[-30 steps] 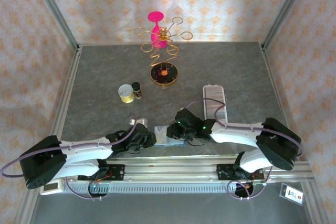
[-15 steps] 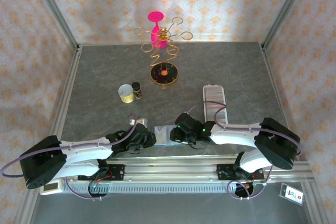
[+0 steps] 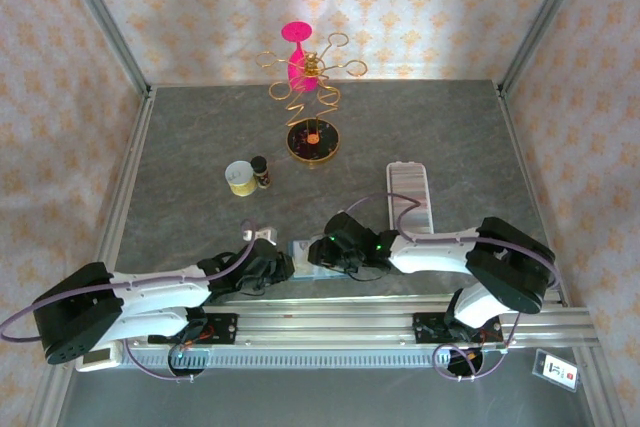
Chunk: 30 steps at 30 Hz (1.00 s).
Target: Put the credit cards into the card holder
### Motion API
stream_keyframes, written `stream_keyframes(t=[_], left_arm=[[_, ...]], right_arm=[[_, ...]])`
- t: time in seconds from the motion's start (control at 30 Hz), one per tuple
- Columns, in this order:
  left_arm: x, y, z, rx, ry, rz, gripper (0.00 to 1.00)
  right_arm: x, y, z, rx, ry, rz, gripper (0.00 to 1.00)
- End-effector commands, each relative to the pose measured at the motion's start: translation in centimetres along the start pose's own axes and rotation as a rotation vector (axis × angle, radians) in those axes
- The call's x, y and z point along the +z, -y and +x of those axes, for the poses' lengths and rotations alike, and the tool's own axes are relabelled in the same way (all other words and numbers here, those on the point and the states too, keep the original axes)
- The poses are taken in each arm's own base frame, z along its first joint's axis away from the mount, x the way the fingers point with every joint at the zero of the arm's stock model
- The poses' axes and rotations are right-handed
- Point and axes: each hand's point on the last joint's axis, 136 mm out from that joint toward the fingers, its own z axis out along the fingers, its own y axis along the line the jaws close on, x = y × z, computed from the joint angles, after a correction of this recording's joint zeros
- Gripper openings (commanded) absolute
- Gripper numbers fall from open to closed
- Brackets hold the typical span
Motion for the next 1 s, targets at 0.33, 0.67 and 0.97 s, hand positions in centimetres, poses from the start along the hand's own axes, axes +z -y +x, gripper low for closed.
stream_keyframes(t=[0.33, 0.67, 0.97], left_arm=[[0.0, -1.8, 0.8, -0.036, -0.012, -0.025, 0.1], [-0.4, -2.1, 0.6, -0.05, 0.012, -0.011, 0.1], [-1.2, -2.2, -0.4, -0.057, 0.066, -0.017, 0.18]], right_arm=[[0.5, -5.6, 0.1, 0.04, 0.03, -0.207, 0.46], [-0.6, -11.2, -0.9, 0.018, 0.069, -0.384, 0.44], [-4.1, -15.7, -3.1, -0.022, 0.169, -0.492, 0.44]])
